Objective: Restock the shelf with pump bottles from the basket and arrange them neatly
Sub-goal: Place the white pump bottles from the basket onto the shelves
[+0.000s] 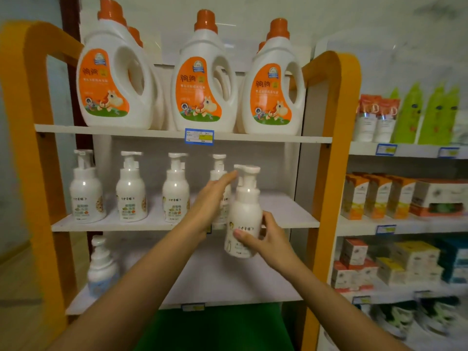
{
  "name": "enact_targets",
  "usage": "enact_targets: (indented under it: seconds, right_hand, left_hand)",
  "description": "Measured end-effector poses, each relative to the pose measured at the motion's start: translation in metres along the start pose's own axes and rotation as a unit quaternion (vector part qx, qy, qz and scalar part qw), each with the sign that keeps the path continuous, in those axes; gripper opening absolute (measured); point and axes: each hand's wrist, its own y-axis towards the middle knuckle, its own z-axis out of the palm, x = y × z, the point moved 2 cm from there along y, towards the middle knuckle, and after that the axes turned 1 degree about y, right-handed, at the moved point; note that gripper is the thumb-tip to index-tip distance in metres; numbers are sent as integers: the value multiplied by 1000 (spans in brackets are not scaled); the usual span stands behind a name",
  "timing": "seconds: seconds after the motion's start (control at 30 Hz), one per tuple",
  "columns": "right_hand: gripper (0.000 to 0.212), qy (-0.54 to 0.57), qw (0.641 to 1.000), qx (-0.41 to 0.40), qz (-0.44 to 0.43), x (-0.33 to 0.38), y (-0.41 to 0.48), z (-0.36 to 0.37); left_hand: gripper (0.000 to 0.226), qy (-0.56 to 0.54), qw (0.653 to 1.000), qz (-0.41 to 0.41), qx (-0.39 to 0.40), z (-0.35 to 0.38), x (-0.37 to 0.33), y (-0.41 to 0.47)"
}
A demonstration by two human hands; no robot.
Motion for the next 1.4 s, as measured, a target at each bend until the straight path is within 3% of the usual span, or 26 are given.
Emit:
enact_targets:
  seconds: [0.13, 0.27, 0.63, 0.83, 1.0, 1.1, 1.23, 1.3, 1.4]
  right_hand:
    - [66, -31, 999, -33, -10, 3, 42, -24]
    - [64, -31, 999, -16, 7, -7, 80, -37]
    - [64, -18, 998, 12, 58, -55, 117, -30]
    - [66, -23, 997, 26, 73, -62, 119, -27]
    - [81, -36, 995, 26, 85, -53, 110, -23]
    - [95, -90, 995, -23, 27, -47, 79, -13]
    - [59, -83, 993, -52, -59, -45, 7, 8]
    - [48, -161, 984, -26, -68, -58, -27, 28]
    - [49, -223, 973, 38, -32, -90, -77, 66]
  left_hand:
    - [24, -58, 998, -29, 27, 16, 31, 17]
    - [14, -131, 991, -37, -19, 31, 45, 64]
    - [30, -117, 991, -54, -21, 42, 86, 115]
    - [24, -103, 993, -56, -18, 41, 92, 119]
    - [17, -34, 999, -33, -21, 41, 79, 100]
    - [14, 72, 994, 85, -19, 42, 66, 54]
    - [27, 162, 963, 209, -57, 15, 93, -13]
    - [33, 229, 954, 183, -62, -5, 128, -35]
    - [32, 315, 945, 86, -36, -30, 185, -74]
